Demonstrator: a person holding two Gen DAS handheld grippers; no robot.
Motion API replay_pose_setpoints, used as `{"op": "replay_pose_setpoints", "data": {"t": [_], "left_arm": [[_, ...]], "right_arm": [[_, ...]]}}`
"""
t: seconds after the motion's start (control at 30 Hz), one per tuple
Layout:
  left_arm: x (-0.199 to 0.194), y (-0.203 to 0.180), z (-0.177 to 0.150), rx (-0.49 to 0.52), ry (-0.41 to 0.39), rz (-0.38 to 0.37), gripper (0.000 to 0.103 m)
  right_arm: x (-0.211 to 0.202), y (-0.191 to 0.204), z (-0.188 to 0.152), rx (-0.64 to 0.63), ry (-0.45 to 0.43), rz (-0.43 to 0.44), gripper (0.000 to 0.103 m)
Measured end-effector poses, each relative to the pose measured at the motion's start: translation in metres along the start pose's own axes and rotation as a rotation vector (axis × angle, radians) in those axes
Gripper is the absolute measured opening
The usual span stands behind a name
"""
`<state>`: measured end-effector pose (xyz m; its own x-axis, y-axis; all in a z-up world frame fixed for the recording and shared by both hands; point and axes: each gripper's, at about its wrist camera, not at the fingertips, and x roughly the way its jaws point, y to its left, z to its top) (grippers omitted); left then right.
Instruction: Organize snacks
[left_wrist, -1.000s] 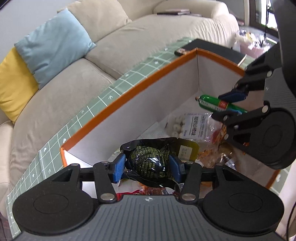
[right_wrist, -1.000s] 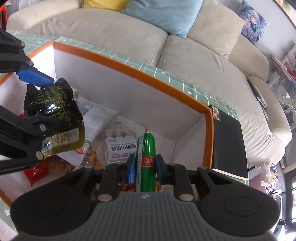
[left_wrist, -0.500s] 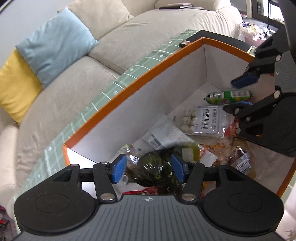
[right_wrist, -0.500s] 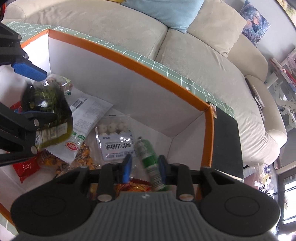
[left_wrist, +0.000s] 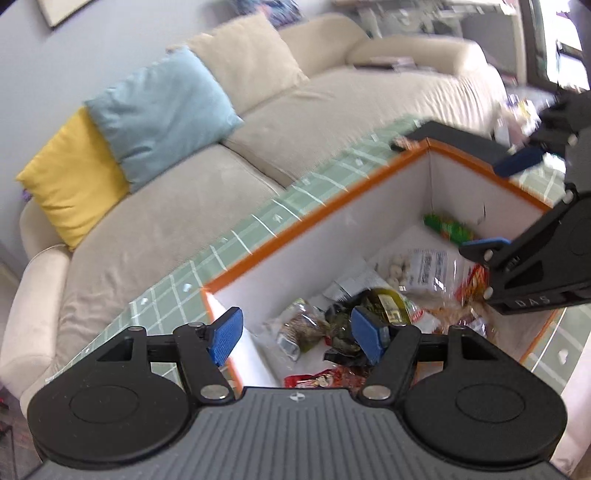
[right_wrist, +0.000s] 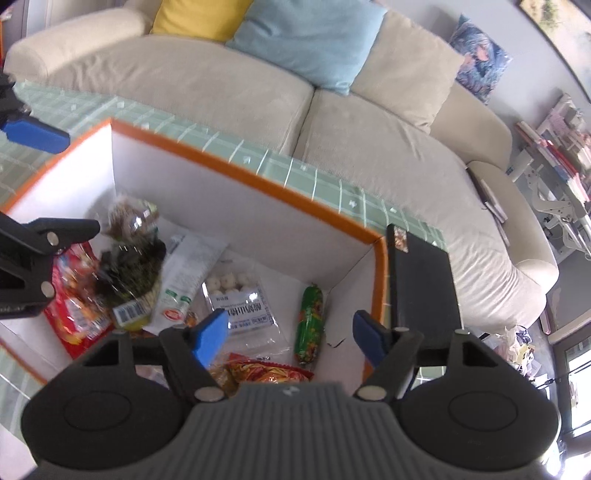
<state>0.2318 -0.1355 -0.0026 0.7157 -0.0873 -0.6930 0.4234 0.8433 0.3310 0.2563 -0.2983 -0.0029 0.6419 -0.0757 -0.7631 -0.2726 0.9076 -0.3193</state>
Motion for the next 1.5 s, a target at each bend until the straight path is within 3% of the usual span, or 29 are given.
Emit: {"op": "replay_pose_setpoints", "data": {"t": [0.2,0.4,0.6,0.73,0.93,1.17,1.5], "left_arm": [[-0.055,0.024,-0.003,-0.131,-0.136,0.045,0.08],[-0.109,0.043,-0.014,-0.258,-0.279,0.113,0.09],[-0.142,0.043,-0.037,-0.319,-0.34,0.174,0.09],[-0.161,0.038,-0.055,-0.33,-0.374,0.169,0.09],[-0.175,0.031,-0.084,-0.417,-0.356,0.134,0.09],[-0.169,0.013,-0.124,-0.46,-0.271,0.171,0.091],[-0.16,0.008,-0.144,-0.471,-0.186,0.178,0.09]], "right_arm": [[-0.061,-0.008,0.002,0.139,-0.132,0.07,0.085],[-0.119,-0.01,-0.006,0.291,-0.271,0.095,0.096],[-0.162,-0.002,-0.037,0.443,-0.37,0.116,0.099],[-0.179,0.013,-0.064,0.496,-0.373,0.14,0.099],[-0.204,0.043,-0.098,0.476,-0.405,0.094,0.099],[-0.207,0.08,-0.125,0.458,-0.43,-0.004,0.099],[-0.19,0.106,-0.139,0.436,-0.389,0.007,0.099]]}}
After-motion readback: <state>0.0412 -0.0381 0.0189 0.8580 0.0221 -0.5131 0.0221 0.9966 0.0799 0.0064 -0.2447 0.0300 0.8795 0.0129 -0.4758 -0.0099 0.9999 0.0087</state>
